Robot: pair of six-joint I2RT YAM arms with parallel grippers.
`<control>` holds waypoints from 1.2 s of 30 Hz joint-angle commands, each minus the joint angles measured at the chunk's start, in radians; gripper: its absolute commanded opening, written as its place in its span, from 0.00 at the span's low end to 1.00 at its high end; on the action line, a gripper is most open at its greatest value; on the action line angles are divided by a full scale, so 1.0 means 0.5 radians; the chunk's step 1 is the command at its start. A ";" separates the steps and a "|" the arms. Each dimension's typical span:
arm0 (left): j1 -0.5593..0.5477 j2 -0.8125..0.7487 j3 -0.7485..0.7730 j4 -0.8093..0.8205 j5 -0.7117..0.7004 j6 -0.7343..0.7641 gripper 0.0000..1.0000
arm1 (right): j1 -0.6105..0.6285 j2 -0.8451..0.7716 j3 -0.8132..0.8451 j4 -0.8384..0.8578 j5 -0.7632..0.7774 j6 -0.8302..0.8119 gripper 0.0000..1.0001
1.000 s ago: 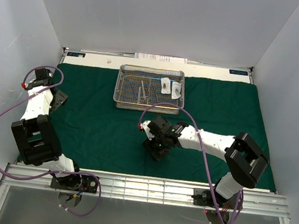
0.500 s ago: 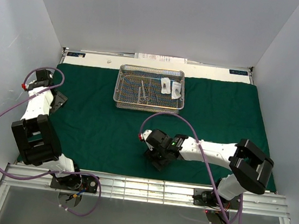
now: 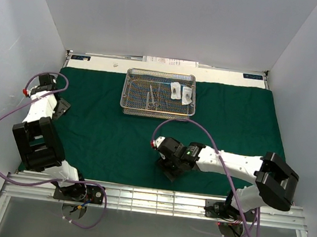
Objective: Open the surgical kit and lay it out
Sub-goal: Smooth out the surgical kit at the center of the board, then move the container from the surgical kit.
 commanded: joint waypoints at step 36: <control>-0.675 -0.022 0.226 0.136 0.200 0.219 0.98 | -1.517 1.087 2.255 -0.043 -0.270 0.038 0.59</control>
